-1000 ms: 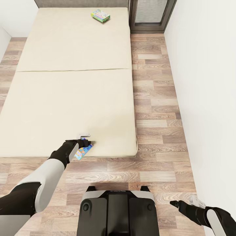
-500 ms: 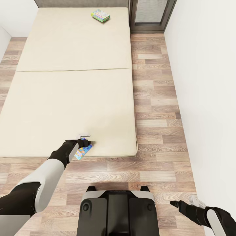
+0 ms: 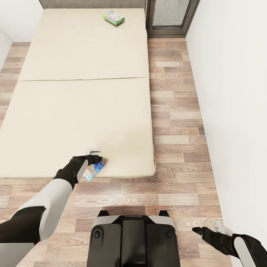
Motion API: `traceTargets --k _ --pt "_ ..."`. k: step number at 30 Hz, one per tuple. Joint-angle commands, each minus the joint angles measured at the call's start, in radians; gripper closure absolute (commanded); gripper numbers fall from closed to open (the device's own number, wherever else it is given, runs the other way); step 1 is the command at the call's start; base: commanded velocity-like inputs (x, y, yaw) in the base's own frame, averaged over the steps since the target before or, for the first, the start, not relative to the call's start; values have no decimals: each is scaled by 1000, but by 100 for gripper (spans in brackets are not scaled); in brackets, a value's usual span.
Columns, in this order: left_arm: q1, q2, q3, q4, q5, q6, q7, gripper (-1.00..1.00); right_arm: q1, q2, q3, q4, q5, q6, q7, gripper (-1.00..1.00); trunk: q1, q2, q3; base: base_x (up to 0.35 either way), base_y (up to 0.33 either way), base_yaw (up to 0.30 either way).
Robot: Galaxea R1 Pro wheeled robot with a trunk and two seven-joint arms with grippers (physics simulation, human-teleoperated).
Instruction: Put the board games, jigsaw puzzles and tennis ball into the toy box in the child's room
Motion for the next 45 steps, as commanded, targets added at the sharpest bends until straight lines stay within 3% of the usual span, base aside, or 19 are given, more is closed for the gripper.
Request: traceTargets --k 1,8,19,27,36,39,45 --pt "0 0 4 -11 -3 7 -1 -100 0 0 -2 -1 6 5 8 -100 1 -1 -1 0 0 0" --pt "0 3 9 -57 -2 12 2 -100 -1 0 -2 -1 6 5 8 -100 1 -1 -1 0 0 0" --pt "0 33 14 -99 4 16 0 -100 -1 0 -2 -1 6 5 8 -100 1 -1 -1 0 0 0" --pt "0 64 65 -145 10 62 -10 -100 -1 -1 -2 0 7 5 8 -100 1 -1 -1 0 0 0" --pt "1 138 162 -202 18 159 -55 -100 0 -20 -2 6 5 4 8 -100 1 -1 -1 0 0 0" --pt "1 162 181 -208 17 185 -109 -100 0 -24 -2 9 5 4 8 -100 1 -1 -1 0 0 0" --pt "3 250 199 -214 18 240 -291 -100 0 -26 -2 12 5 4 9 -100 1 -1 -1 0 0 0"
